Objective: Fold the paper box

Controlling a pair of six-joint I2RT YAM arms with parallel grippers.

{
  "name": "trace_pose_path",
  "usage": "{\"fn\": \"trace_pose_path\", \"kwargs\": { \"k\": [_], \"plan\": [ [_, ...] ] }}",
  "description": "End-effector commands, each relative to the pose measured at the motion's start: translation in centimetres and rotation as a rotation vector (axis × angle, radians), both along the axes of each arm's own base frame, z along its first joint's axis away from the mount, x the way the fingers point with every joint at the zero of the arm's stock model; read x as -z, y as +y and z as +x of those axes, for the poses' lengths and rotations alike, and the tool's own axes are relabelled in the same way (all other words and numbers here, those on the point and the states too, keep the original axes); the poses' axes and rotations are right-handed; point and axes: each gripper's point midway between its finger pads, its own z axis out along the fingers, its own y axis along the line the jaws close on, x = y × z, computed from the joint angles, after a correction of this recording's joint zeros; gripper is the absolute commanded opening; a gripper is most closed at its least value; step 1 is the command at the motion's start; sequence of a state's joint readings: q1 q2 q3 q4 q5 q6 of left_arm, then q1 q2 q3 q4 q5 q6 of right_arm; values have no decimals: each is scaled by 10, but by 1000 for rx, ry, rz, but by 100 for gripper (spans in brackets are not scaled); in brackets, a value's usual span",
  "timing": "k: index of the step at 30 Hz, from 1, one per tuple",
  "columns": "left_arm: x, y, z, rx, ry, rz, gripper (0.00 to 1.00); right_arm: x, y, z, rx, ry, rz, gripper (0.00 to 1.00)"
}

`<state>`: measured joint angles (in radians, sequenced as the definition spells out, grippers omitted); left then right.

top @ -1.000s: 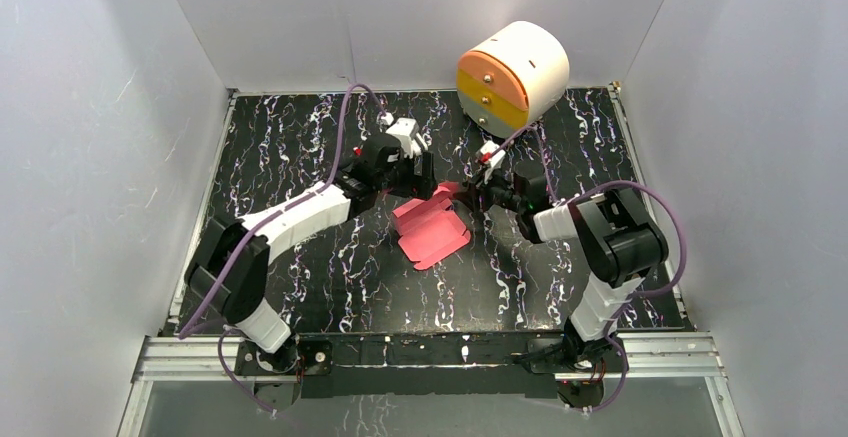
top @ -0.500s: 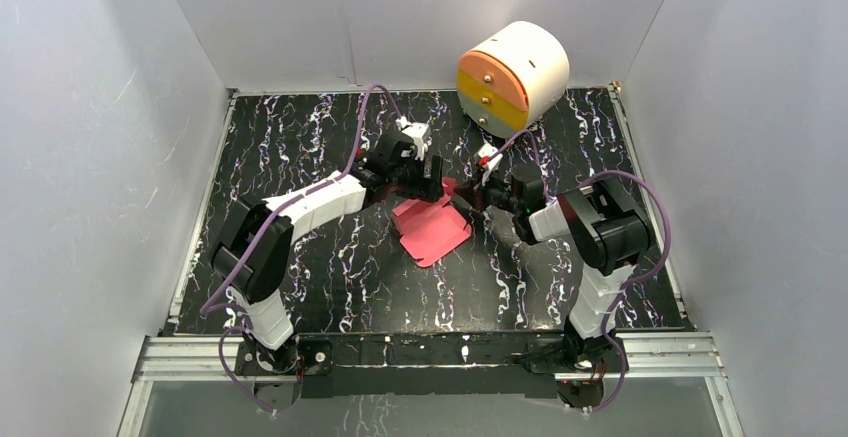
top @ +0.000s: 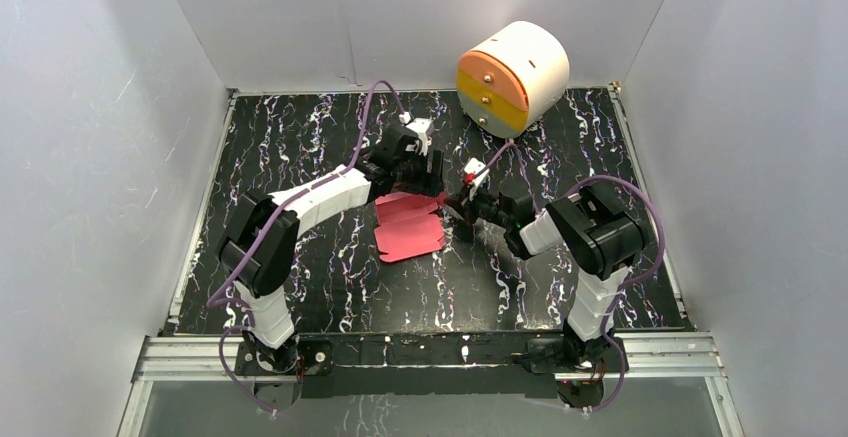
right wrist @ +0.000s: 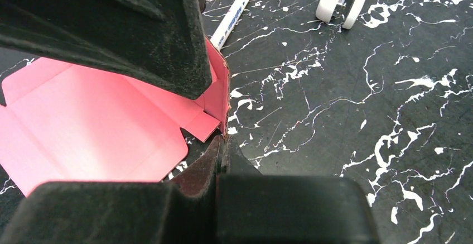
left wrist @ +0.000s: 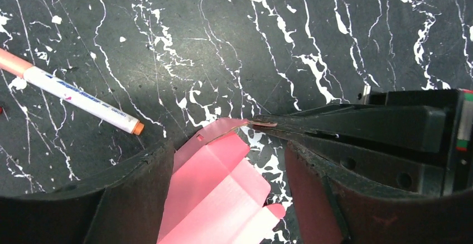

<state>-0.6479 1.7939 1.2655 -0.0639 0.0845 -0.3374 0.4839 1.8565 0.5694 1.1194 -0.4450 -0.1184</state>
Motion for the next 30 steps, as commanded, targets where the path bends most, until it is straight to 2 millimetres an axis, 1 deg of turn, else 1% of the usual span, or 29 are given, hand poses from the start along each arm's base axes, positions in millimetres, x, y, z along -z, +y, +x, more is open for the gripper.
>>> {"fn": "trace_pose_path", "kwargs": {
  "k": [1,5,9,11,14,18,21,24,27,30],
  "plan": [
    [-11,5,6,-27,-14,19,68,-24,0,5,48,-117,15,0],
    [-9,11,1,-27,-17,39,61,-24,2,1,71,-137,3,0],
    [-10,18,-5,-32,-34,57,59,-26,2,-1,83,-149,0,0],
    [-9,23,-3,-45,-51,81,58,-27,4,-2,84,-154,-1,0],
    [-4,28,-1,-53,-60,132,55,-29,7,-3,85,-162,-3,0],
    [5,34,-5,-55,-65,190,52,-27,8,-5,95,-168,-16,0],
    [8,33,-8,-45,-80,220,46,-27,8,-7,97,-175,-18,0],
    [13,32,-9,-35,-93,258,42,-28,10,-12,85,-174,-10,0],
    [13,27,-14,-20,-99,257,38,-29,8,-13,113,-179,0,0],
    [11,21,-18,-12,-113,242,35,-32,12,-16,128,-179,26,0]
  ]
}}
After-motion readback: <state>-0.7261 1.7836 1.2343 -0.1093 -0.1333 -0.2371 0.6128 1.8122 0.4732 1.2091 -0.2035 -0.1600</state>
